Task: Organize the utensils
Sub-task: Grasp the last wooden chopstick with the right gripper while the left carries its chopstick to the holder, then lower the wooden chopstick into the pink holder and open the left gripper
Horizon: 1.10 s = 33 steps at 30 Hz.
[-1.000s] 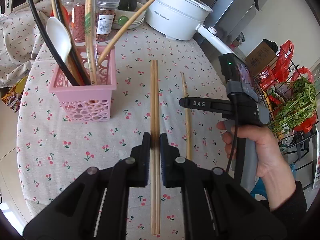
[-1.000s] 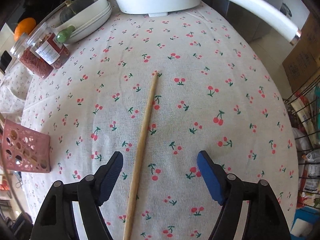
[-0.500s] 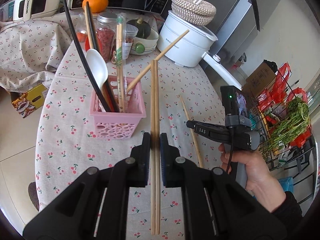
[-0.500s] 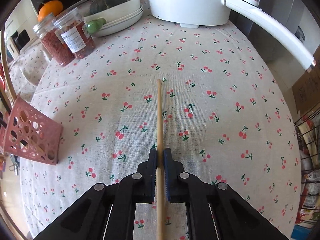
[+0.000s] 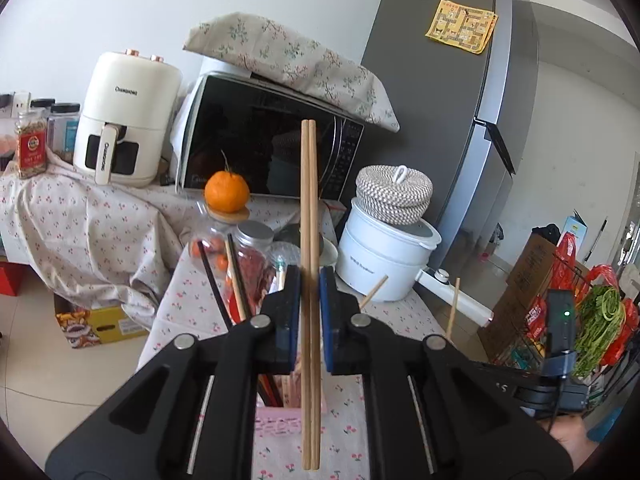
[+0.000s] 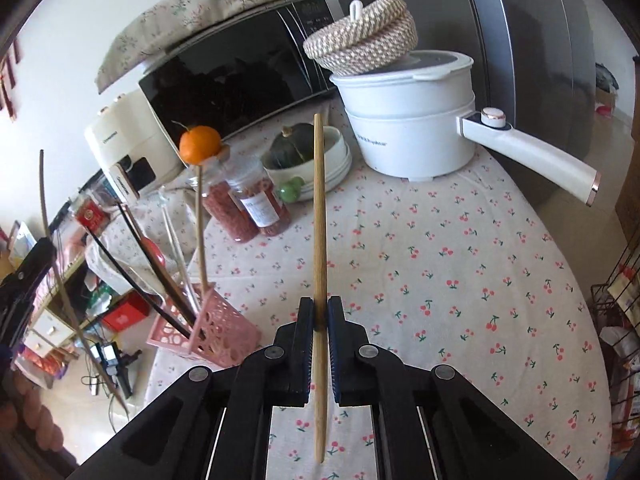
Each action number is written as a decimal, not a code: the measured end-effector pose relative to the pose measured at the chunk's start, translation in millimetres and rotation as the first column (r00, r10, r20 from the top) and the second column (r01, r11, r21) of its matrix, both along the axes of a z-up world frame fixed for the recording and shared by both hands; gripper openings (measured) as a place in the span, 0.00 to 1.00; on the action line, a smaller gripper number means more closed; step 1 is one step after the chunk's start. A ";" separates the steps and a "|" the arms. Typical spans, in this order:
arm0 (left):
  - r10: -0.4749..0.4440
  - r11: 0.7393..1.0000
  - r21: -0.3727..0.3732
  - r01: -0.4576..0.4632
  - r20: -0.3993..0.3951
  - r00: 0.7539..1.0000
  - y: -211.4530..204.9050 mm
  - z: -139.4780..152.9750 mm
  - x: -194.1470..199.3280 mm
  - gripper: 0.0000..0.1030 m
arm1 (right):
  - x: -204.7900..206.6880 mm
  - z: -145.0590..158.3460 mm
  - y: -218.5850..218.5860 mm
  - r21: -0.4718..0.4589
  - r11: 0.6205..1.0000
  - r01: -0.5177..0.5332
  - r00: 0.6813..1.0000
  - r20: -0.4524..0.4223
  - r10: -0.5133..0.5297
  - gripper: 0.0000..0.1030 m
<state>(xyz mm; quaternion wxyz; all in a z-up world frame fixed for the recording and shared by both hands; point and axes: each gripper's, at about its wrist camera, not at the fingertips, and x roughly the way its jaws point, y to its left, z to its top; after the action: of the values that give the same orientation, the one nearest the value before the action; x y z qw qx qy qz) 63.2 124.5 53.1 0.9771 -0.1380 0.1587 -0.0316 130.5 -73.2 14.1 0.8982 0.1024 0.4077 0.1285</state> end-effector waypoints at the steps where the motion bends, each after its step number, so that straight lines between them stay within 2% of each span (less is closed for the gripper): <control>1: 0.017 1.000 0.014 -0.018 0.018 1.000 -0.5 -1.0 3.6 0.10 | -3.2 4.7 3.2 0.005 1.000 -0.006 1.000 0.015 0.006 0.07; 7: 0.083 0.994 0.069 -0.089 0.081 0.993 -0.1 -11.1 28.7 0.10 | -5.0 15.8 7.5 0.039 0.999 -0.015 0.999 0.046 0.013 0.07; 14: 0.105 0.982 0.148 -0.118 0.094 0.990 -2.7 -30.3 41.0 0.10 | -0.7 17.5 -0.4 0.065 0.998 -0.003 0.998 0.061 -0.001 0.07; 20: 0.094 0.981 0.166 -0.097 0.030 0.995 -3.5 -43.5 43.5 0.10 | -0.9 18.1 4.0 0.051 0.998 -0.022 0.997 0.077 0.018 0.07; 24: 0.064 0.990 0.128 -0.056 -0.055 0.996 -5.5 -42.6 38.6 0.11 | -4.5 23.5 10.2 0.056 0.998 -0.034 0.995 0.093 0.029 0.07; 28: 0.027 0.997 0.071 -0.015 -0.171 0.985 -4.2 -41.1 28.6 0.27 | -11.7 36.3 17.6 0.071 0.997 -0.043 0.990 0.134 0.033 0.07; 30: 0.025 0.999 0.050 -0.013 -0.239 0.971 -3.5 -42.2 22.6 0.34 | -15.8 44.3 21.4 0.087 0.995 -0.050 0.986 0.162 0.035 0.07; 32: 0.022 1.000 0.028 -0.014 -0.308 0.951 -1.7 -44.8 16.9 0.50 | -19.6 52.0 26.0 0.104 0.993 -0.058 0.981 0.190 0.037 0.07; 33: 0.023 1.000 0.017 -0.018 -0.343 0.939 -0.2 -46.6 13.5 0.54 | -21.7 55.5 28.6 0.113 0.992 -0.063 0.978 0.205 0.039 0.07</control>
<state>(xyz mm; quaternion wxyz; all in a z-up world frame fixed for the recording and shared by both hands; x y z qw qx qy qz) 76.7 124.3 6.5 0.9356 -0.1364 0.3255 0.0042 108.8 -44.6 69.6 0.9237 0.1316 0.3083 0.1855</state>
